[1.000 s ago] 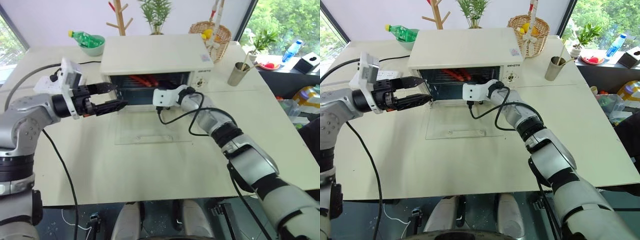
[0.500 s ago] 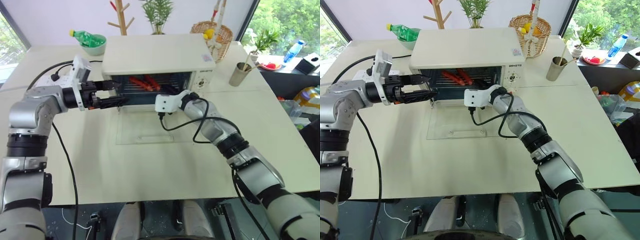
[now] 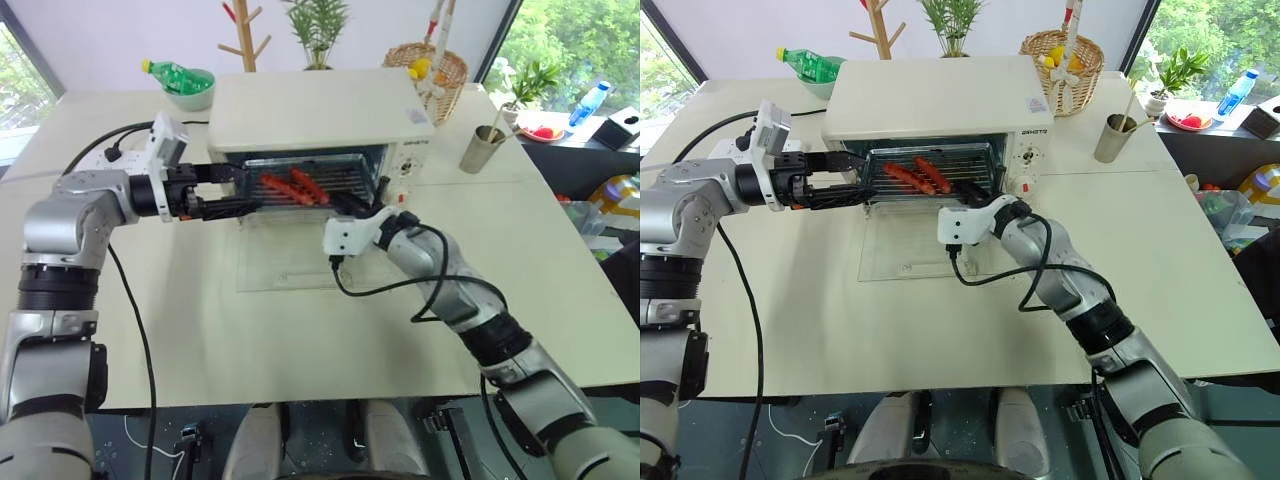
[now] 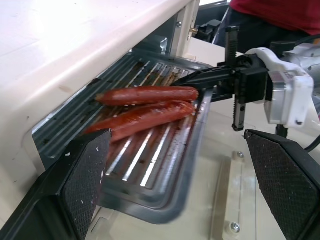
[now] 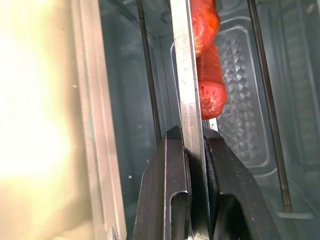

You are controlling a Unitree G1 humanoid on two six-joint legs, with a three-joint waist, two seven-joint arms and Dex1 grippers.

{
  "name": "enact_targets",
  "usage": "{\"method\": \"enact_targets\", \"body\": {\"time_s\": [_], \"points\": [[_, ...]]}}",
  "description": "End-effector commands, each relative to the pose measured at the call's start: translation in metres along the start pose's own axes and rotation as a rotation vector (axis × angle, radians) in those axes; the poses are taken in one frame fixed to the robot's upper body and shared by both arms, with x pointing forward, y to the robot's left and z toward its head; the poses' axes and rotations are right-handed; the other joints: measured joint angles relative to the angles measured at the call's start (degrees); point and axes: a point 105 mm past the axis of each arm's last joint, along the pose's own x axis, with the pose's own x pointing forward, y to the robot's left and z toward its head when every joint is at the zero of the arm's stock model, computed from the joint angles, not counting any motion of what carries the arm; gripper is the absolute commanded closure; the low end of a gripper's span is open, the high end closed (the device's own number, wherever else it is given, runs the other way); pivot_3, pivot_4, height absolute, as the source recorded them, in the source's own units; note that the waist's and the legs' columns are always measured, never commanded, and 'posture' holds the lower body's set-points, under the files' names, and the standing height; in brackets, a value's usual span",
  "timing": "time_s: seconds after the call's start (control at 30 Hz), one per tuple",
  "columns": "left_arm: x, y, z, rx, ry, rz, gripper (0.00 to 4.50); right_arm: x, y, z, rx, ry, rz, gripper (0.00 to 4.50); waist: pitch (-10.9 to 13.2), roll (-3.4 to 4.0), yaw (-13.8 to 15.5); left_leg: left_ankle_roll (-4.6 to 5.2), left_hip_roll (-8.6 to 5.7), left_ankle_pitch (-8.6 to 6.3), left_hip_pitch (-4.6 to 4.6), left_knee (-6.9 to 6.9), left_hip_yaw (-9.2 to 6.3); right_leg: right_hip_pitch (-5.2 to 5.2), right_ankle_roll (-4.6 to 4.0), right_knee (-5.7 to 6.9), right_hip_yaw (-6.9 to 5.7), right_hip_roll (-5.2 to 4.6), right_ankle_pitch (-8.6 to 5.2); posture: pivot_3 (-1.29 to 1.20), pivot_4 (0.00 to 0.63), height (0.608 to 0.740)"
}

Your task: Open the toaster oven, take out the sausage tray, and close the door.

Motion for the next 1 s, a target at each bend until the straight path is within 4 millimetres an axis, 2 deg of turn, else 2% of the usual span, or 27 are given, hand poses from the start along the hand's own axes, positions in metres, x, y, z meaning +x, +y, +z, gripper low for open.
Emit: {"method": "enact_targets", "body": {"time_s": [0.03, 0.4, 0.63, 0.87, 1.0], "points": [[-0.007, 0.003, 0.019, 0.067, -0.022, 0.031, 0.0, -0.014, -0.009, 0.006, -0.039, -0.049, -0.039, 4.45, 0.0, 0.0, 0.0, 0.0, 0.0, 0.0, 0.0, 0.0, 0.0, 0.0, 0.0, 0.0, 0.0, 0.0, 0.0, 0.0, 0.15, 0.74], [-0.008, 0.007, 0.021, 0.059, -0.015, 0.023, 0.0, -0.044, -0.001, 0.009, -0.096, -0.125, -0.055, 4.45, 0.0, -0.03, -0.31, 0.0, 0.01, 0.0, 0.01, 0.04, 0.0, 0.0, 0.0, 0.01, 0.0, 0.02, 0.0, 0.0, 0.15, 0.74], [-0.013, 0.004, 0.021, 0.036, -0.02, 0.02, 0.0, -0.055, 0.003, 0.012, -0.194, -0.175, -0.056, 4.45, 0.01, -0.03, -0.31, 0.0, 0.02, 0.0, 0.02, 0.04, 0.01, 0.0, 0.0, 0.01, 0.01, 0.04, 0.0, 0.0, 0.15, 0.74], [-0.038, -0.007, 0.012, -0.018, -0.01, 0.062, 0.0, -0.062, 0.013, 0.012, -0.276, -0.232, -0.035, 4.45, 0.01, -0.03, -0.76, 0.0, 0.09, 0.0, 0.06, -0.01, 0.02, -0.02, 0.0, 0.02, 0.03, 0.1, -0.01, 0.0, 0.15, 0.74], [-0.066, -0.019, 0.005, -0.11, -0.019, 0.116, 0.0, -0.064, 0.015, 0.016, -0.266, -0.294, -0.03, 4.45, 0.02, -0.04, -0.79, 0.0, 0.14, 0.0, 0.06, -0.02, 0.03, -0.02, -0.01, 0.01, 0.04, 0.11, -0.01, 0.0, 0.15, 0.74]]}}
